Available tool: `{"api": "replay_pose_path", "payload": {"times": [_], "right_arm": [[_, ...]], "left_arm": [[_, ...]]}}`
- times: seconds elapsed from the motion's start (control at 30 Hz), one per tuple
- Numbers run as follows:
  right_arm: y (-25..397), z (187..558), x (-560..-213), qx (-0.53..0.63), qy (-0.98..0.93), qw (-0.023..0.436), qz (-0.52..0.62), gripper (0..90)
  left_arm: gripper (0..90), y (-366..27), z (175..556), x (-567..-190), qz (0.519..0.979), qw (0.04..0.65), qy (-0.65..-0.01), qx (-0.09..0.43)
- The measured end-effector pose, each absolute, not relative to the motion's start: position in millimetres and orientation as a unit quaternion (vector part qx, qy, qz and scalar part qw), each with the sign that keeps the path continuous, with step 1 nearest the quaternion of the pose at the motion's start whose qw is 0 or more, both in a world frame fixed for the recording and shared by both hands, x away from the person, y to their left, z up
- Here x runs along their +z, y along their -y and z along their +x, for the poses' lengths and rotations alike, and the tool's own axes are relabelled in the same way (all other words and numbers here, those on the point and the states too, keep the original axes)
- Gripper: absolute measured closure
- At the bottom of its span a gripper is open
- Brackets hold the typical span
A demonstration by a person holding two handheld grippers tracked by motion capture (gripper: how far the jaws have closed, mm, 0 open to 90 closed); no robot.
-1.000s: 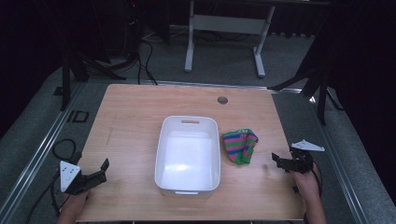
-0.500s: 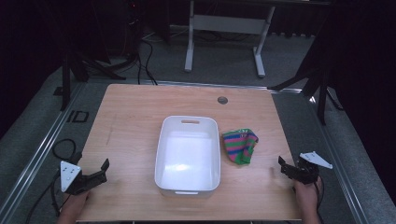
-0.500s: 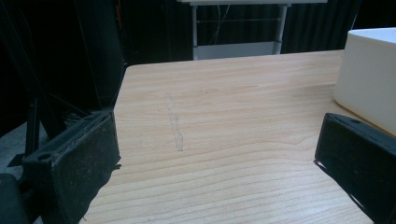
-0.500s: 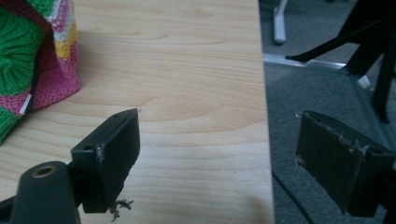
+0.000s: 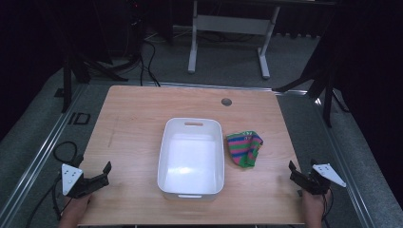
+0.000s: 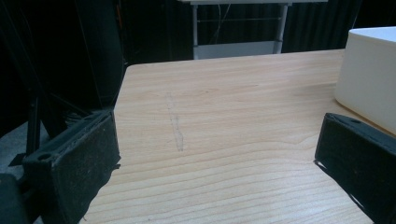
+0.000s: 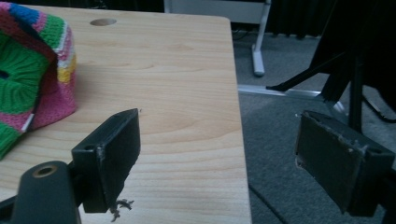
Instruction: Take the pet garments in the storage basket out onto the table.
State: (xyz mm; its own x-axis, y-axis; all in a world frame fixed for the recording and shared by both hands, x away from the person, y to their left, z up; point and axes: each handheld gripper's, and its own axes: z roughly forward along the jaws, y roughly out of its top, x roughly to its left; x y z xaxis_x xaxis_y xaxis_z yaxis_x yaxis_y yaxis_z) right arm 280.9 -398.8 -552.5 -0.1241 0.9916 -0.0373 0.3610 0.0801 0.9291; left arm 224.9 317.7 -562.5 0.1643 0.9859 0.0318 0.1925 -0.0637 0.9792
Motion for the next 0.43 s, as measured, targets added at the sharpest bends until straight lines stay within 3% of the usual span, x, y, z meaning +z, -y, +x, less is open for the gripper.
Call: {"api": "replay_pose_path", "payload": {"times": [0.43], "right_arm": [[406.1,279.9,-554.1,0.409,-0.606,0.394,0.558,14.3]], "left_arm": [[0.2,-318.0,224.8,-562.3,0.596,0.475,-0.494,0.418]]}}
